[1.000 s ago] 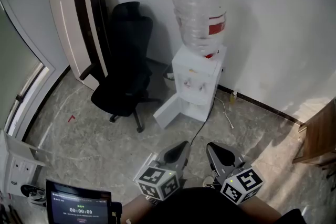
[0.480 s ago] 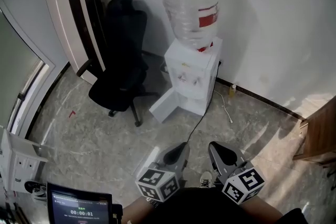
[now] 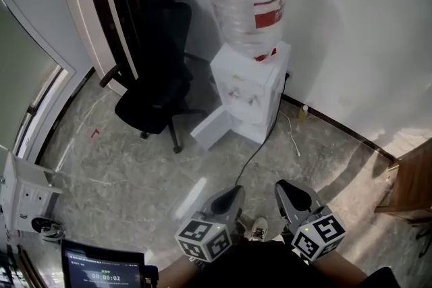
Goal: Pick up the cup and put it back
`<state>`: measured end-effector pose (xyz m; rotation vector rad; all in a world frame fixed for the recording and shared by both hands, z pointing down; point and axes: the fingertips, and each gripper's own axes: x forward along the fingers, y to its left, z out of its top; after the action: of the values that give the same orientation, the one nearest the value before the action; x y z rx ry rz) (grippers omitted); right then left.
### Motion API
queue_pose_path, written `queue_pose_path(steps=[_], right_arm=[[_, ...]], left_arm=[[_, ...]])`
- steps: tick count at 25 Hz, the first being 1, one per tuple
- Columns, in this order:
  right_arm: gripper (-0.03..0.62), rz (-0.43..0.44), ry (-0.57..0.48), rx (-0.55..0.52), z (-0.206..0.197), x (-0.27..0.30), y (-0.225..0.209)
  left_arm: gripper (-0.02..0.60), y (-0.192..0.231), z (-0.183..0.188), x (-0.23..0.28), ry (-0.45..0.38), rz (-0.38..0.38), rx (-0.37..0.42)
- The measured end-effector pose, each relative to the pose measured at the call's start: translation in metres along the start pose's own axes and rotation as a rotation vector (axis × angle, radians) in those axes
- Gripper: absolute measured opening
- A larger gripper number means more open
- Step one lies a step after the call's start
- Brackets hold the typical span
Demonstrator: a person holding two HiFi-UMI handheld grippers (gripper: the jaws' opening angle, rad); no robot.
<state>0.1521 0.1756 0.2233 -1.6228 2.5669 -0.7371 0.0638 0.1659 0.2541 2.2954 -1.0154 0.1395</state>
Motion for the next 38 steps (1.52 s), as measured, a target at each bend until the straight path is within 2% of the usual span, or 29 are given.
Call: queue_pose_path(steps=[7,13,17,23,28,30,34,38], right_arm=[[0.035,0.017,0.045,-0.040,0.005,0.055,-0.004],[0.037,0.013,0.103,-0.114,0.019,0.130,-0.004],[0.040,0.006,0.112,-0.146,0.027,0.176,-0.005],[0.044,0.030,0.172,-0.158,0.019,0.233,-0.014],[0.048,0.100,0.266,-0.175,-0.003,0.271,-0.029],[0.048,0.140,0.303,-0.194,-0.014,0.284,-0.032],[0.049,0.255,0.379,-0.235,-0.047,0.319,-0.063],[0.049,0.377,0.424,-0.308,-0.085,0.345,-0.097]], left_arm=[[0.003,0.053,0.018,0.007,-0.053,0.057,-0.066],[0.003,0.117,0.069,0.024,-0.106,0.074,-0.098],[0.003,0.158,0.093,0.032,-0.120,0.090,-0.079],[0.003,0.203,0.101,0.052,-0.098,0.144,-0.069],[0.003,0.234,0.094,0.070,-0.088,0.225,-0.108],[0.003,0.242,0.097,0.073,-0.102,0.268,-0.094],[0.003,0.264,0.090,0.101,-0.127,0.397,-0.047],[0.003,0.286,0.065,0.129,-0.143,0.520,-0.041]])
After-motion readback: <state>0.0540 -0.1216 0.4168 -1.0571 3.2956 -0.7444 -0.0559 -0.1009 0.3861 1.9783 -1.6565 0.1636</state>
